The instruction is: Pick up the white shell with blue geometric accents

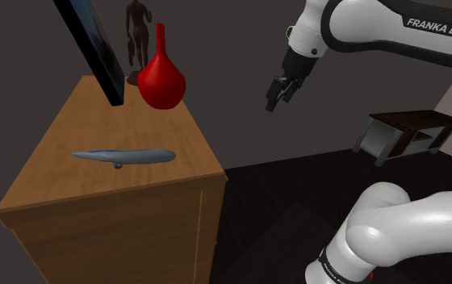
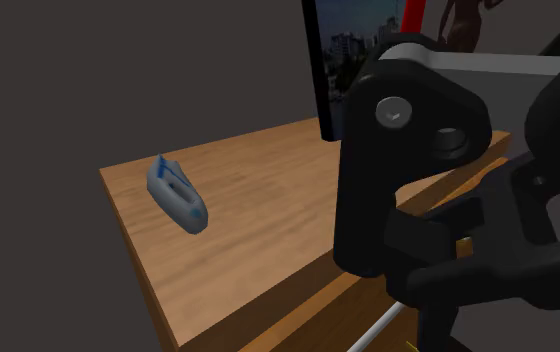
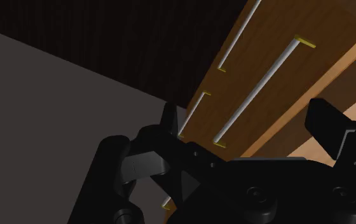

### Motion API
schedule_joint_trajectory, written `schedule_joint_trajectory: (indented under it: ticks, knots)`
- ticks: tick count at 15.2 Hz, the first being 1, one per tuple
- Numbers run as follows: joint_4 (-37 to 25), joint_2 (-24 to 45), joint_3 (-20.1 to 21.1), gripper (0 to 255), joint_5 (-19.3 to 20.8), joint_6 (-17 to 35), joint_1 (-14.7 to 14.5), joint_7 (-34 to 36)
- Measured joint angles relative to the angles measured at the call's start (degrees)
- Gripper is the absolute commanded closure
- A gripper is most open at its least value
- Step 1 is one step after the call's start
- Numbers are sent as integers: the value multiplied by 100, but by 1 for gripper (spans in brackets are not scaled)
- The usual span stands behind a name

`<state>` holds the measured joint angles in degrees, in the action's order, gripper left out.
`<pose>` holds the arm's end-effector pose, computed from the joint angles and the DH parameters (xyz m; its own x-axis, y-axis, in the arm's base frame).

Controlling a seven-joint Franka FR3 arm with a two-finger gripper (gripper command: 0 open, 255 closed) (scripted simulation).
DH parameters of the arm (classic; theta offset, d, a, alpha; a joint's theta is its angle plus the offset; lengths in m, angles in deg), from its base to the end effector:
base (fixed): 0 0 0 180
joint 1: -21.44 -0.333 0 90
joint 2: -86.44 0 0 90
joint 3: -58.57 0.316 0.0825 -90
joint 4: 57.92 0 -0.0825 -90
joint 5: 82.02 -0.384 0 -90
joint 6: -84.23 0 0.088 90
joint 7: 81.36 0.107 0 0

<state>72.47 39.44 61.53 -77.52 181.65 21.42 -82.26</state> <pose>0.3082 0.0156 0.6527 0.9685 0.0694 0.2390 0.0416 -0.9920 0.1193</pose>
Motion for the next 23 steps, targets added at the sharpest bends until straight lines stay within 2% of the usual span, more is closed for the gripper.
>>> schedule_joint_trajectory:
  ticks: [3, 9, 16, 23]
  knots:
    - [-150, 245, 55, 0, -64, 12, -87, -54]
    - [-965, 1479, 199, 0, -288, 37, -433, -457]
    - [-2140, 2918, 508, 0, -532, -178, -816, -861]
    - [-3624, 4433, 903, 0, -633, -632, -1192, -1170]
